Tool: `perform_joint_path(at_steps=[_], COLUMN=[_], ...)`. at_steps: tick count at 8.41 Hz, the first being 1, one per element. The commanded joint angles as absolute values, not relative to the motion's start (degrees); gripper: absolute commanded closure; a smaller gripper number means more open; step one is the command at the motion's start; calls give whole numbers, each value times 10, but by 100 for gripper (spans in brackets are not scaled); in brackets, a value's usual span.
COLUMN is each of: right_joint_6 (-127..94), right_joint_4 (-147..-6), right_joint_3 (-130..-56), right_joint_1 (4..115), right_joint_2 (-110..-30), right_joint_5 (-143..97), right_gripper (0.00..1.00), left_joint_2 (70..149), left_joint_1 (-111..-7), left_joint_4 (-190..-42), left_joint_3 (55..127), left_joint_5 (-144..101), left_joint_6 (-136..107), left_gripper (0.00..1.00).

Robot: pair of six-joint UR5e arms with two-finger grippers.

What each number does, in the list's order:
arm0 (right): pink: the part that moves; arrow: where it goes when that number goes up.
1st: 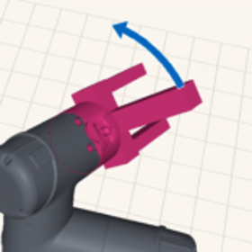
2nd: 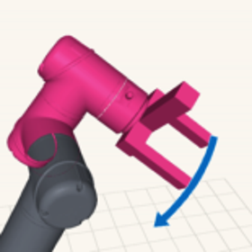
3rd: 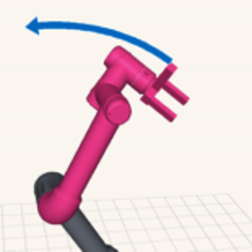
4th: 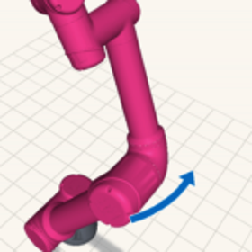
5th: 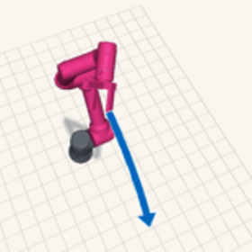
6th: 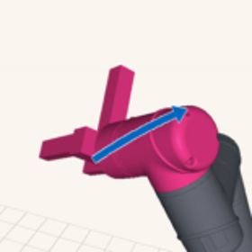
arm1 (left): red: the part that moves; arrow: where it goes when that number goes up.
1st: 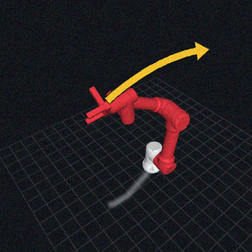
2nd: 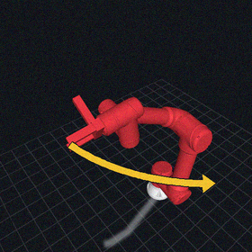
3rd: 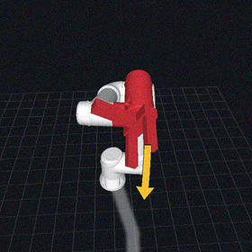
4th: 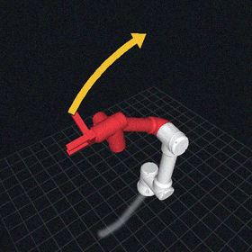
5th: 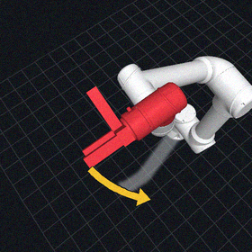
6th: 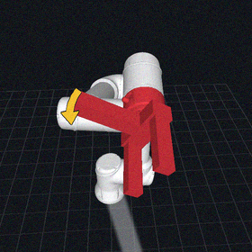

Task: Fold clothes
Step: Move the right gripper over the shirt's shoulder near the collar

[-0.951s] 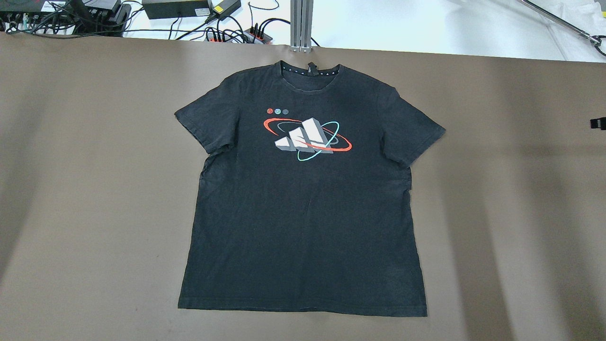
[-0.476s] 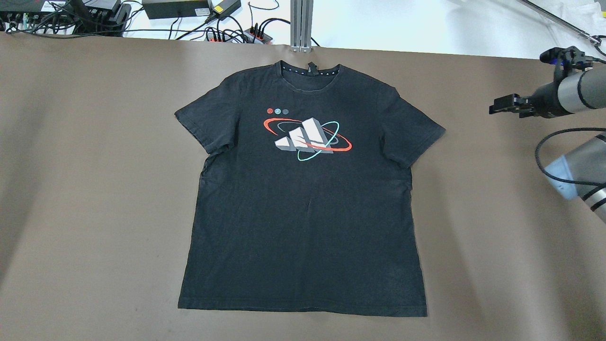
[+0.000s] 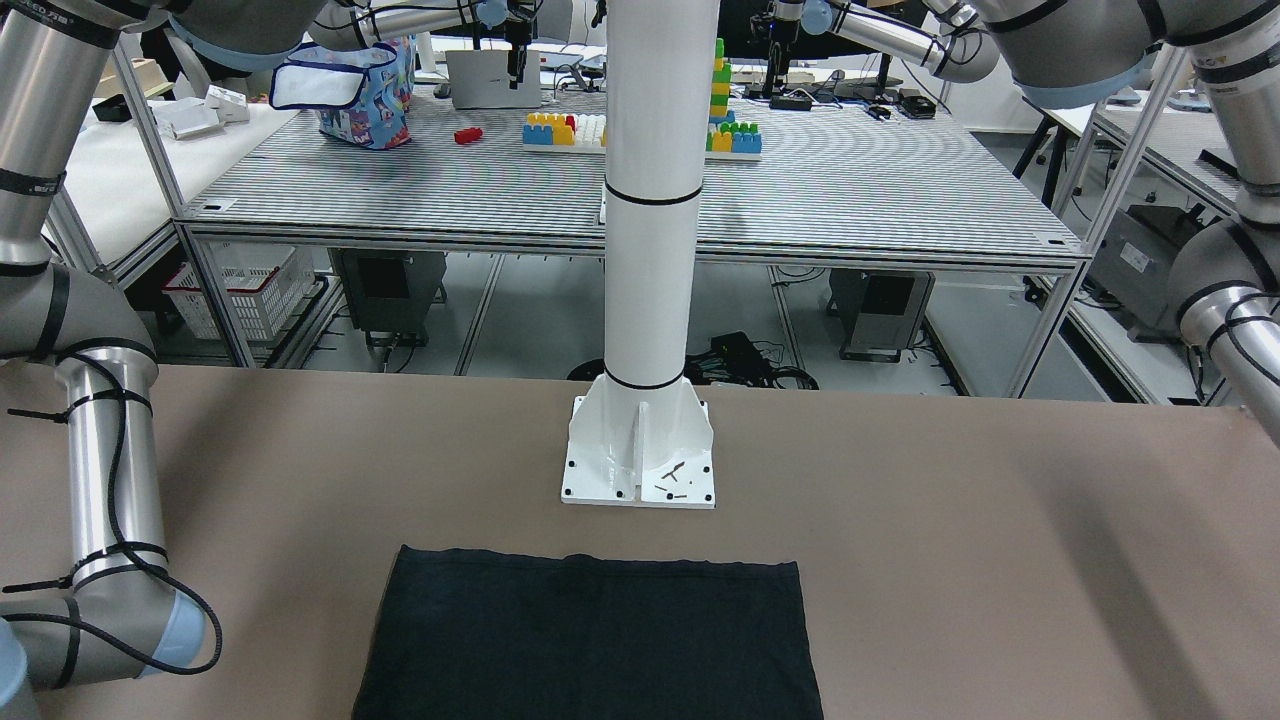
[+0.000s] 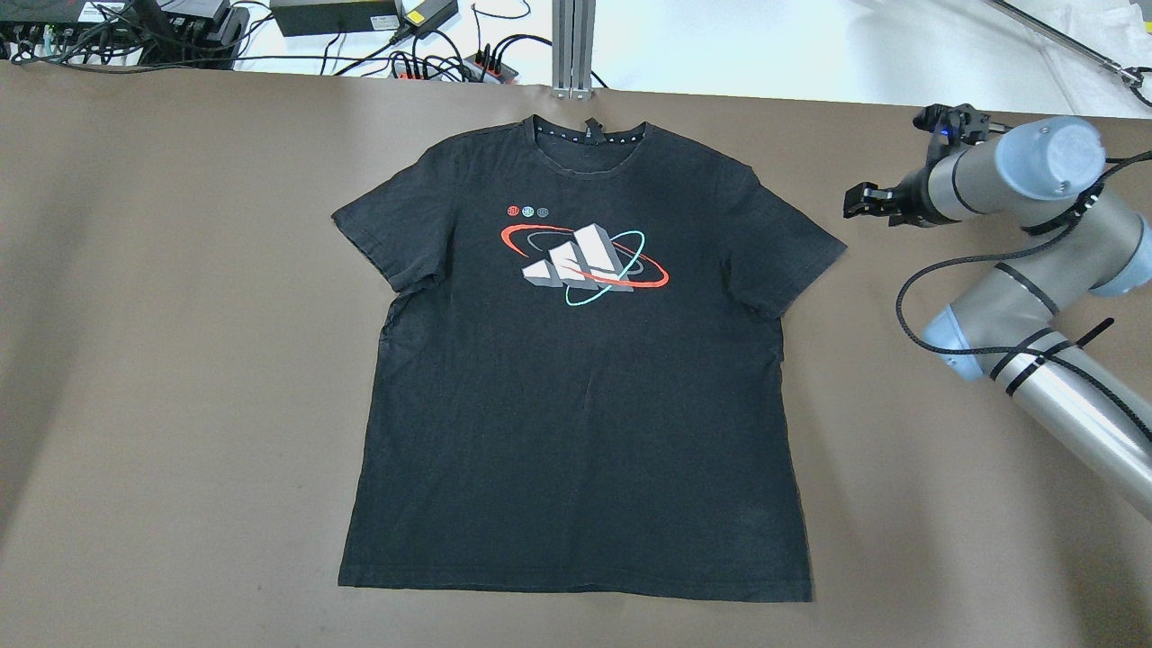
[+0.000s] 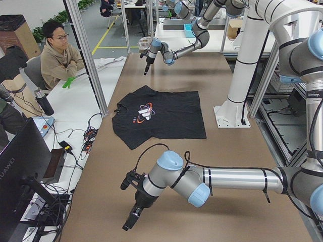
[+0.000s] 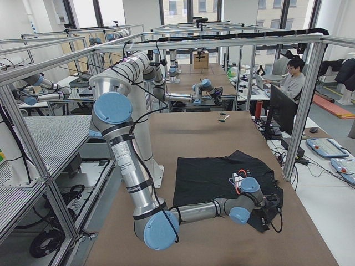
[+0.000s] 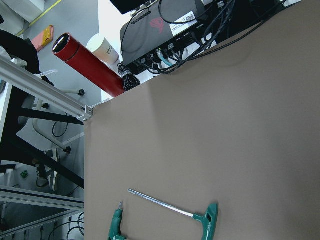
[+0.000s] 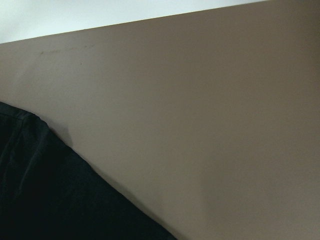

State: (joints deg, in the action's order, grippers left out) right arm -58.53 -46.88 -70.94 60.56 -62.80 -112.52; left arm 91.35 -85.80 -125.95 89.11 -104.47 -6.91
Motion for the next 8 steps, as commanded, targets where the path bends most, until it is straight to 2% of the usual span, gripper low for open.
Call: perform_joint_path(at_steps=[1,8], right_joint_6=[-599,-597], right_joint_4=[-469,-465], right_joint_3=[-683,-627], right_joint_1=[564,555], right_joint_2=[-614,-590], right_joint_5=[-1064,-1048], right_gripper=[37,49], left_joint_2=[911,911], left_joint_1=[-859,-858], left_joint_4=[-1260,-1260], left_joint_3=[893,893], left_joint_5=[-1047,-1047], left_joint_6=[-69,-69], left_gripper=[0,0])
